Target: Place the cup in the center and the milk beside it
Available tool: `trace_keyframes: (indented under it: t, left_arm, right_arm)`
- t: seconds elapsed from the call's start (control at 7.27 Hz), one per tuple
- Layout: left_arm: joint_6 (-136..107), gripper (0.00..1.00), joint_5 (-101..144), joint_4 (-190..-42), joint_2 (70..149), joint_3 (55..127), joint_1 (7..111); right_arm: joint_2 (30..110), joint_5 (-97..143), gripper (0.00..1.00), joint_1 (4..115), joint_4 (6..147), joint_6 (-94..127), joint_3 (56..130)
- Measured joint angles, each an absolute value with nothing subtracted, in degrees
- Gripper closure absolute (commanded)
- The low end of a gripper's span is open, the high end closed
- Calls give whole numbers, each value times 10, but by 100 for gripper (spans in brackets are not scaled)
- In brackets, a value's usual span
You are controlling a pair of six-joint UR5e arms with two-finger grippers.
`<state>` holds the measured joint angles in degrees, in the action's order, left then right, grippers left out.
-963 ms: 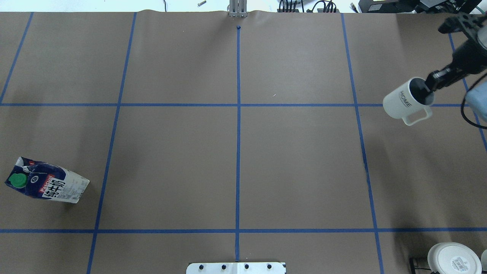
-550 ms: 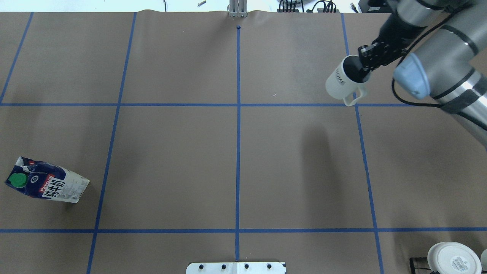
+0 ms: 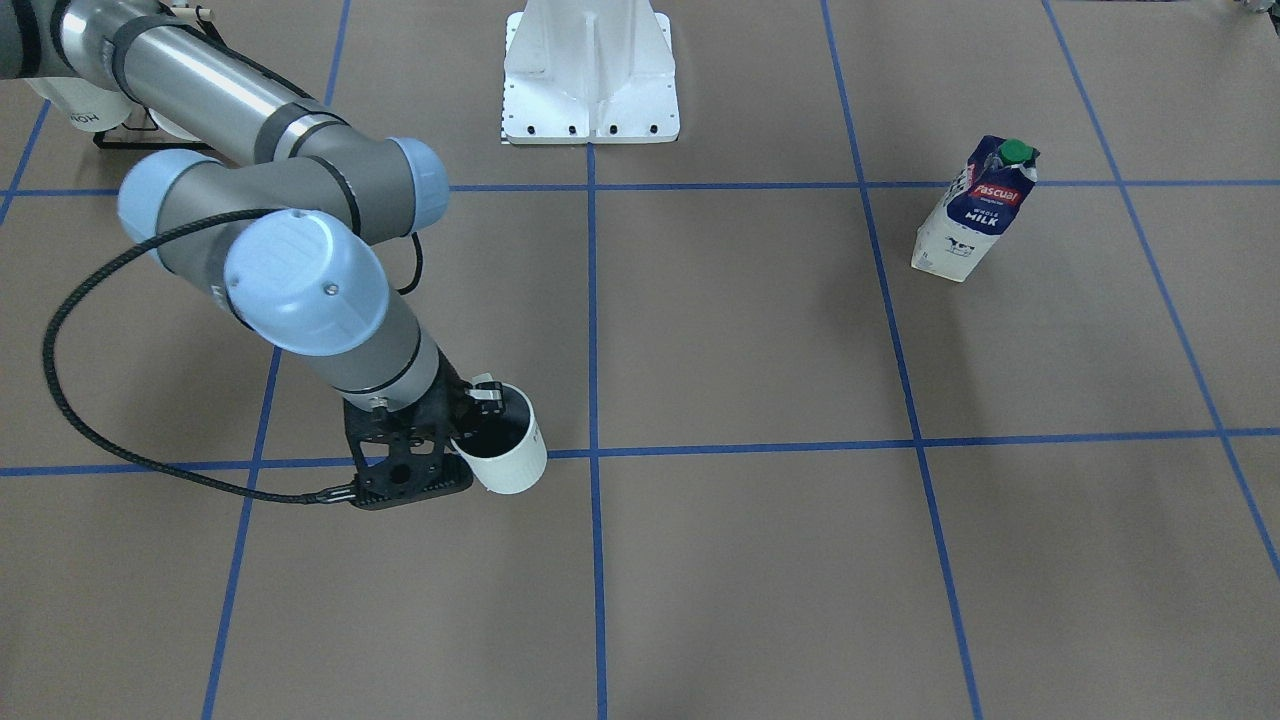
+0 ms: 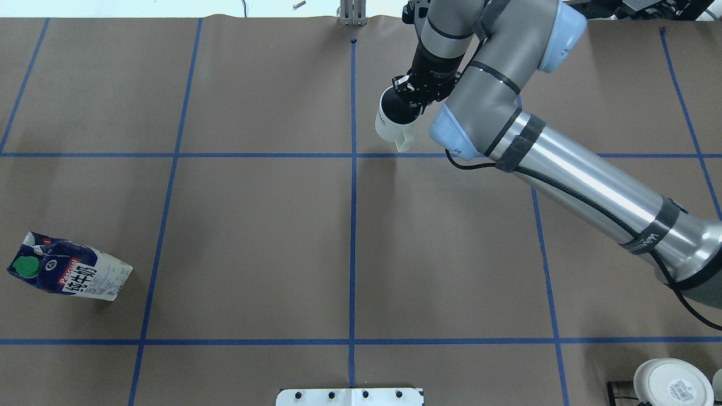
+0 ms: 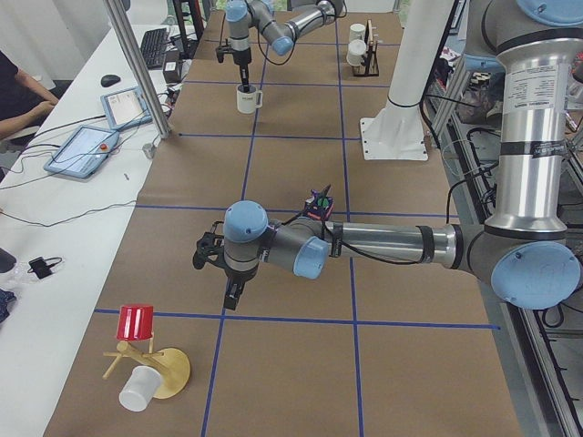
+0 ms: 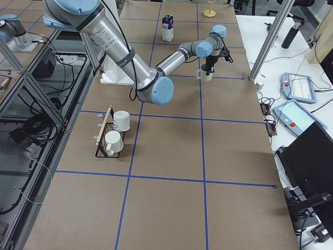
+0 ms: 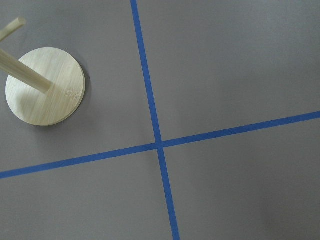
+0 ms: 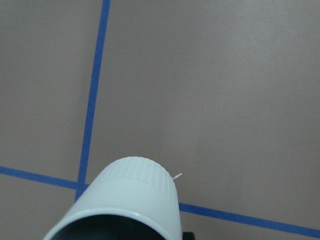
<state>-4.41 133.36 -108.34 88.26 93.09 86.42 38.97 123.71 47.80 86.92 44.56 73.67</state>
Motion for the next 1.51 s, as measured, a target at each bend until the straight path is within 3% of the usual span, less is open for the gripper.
trace_keyframes:
  t: [0.41, 0.55, 0.69, 1.24, 1.51]
  left_arm:
    - [-45, 1, 1330, -1095, 899, 910, 863]
    - [-45, 1, 1330, -1096, 902, 903, 862]
    - [-46, 1, 1330, -1097, 904, 900, 862]
    - [-72, 1, 1342, -1090, 905, 925, 861]
    - [-179, 2, 1345, -1052, 898, 1016, 824]
  right_arm:
    - [371, 1184, 100, 432, 849, 454, 713]
    - [372, 1176, 71, 422, 849, 454, 712]
    - [374, 1170, 1, 415, 850, 454, 711]
    - [376, 1179, 0, 434, 855, 457, 741]
    - [388, 1229, 0, 480, 862, 456, 767]
